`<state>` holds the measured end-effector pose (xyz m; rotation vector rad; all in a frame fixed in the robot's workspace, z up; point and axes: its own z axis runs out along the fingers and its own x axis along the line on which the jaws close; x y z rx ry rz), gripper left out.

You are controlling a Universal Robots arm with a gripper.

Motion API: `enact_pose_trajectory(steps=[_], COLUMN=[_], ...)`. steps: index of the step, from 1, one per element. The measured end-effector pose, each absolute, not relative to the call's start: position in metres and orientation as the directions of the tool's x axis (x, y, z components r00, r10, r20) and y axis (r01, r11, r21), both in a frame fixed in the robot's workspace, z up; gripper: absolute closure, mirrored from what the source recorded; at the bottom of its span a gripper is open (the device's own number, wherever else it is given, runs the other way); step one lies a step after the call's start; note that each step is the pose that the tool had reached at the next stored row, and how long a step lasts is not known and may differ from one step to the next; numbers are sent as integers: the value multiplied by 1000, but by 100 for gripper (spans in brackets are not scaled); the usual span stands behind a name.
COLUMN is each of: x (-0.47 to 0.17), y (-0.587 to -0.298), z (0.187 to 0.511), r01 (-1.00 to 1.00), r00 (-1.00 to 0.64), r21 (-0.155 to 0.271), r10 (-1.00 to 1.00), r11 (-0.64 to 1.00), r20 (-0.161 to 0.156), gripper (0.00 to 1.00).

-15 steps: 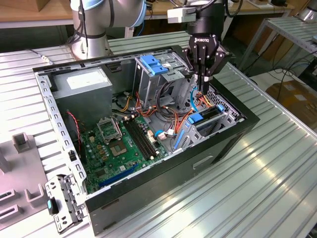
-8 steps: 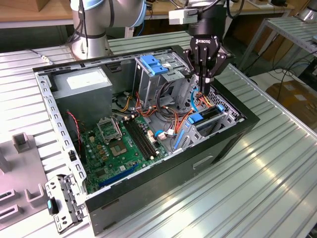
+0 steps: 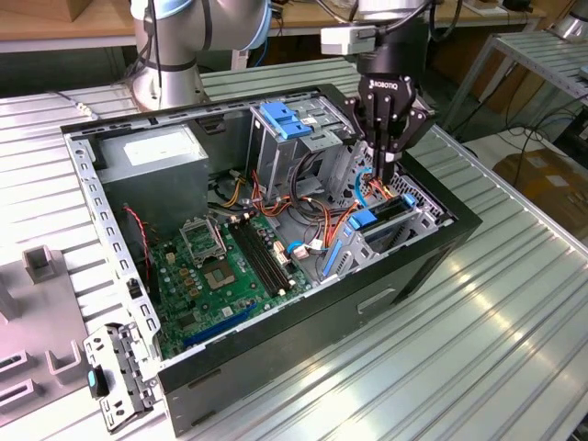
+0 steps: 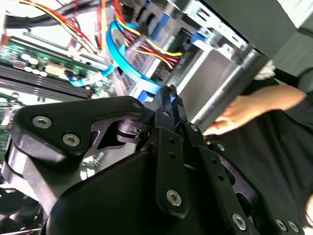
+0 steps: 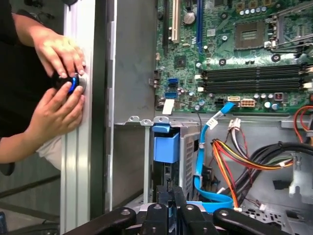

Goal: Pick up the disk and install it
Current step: 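Insert the second disk wire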

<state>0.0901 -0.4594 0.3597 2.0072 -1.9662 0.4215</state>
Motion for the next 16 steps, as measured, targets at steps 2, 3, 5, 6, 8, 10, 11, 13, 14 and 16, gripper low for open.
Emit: enact_pose_trajectory(steps=[2, 3, 5, 6, 8, 10, 11, 13, 14, 16], x=[90, 89, 88, 86, 84, 83, 83, 82, 81, 81], y=[-462, -462, -463, -464, -468, -470, -472, -478, -480, -490], z=[360, 359, 359, 359, 359, 359, 359, 359, 359, 358], r01=[-1000, -1000, -1000, -1000, -999, -999, -999, -999, -999, -999], r00=[21, 21, 25, 27, 34, 37, 38, 40, 40, 41], r21=[8, 8, 8, 7, 3, 0, -2, -7, -8, -13], r10=[-923, -923, -923, -923, -929, -939, -946, -962, -966, -978], r11=[-19, -20, -23, -27, -36, -39, -41, -43, -44, -44], r20=[384, 383, 383, 383, 369, 343, 320, 270, 255, 204], gripper=[84, 84, 84, 84, 84, 84, 84, 84, 84, 84])
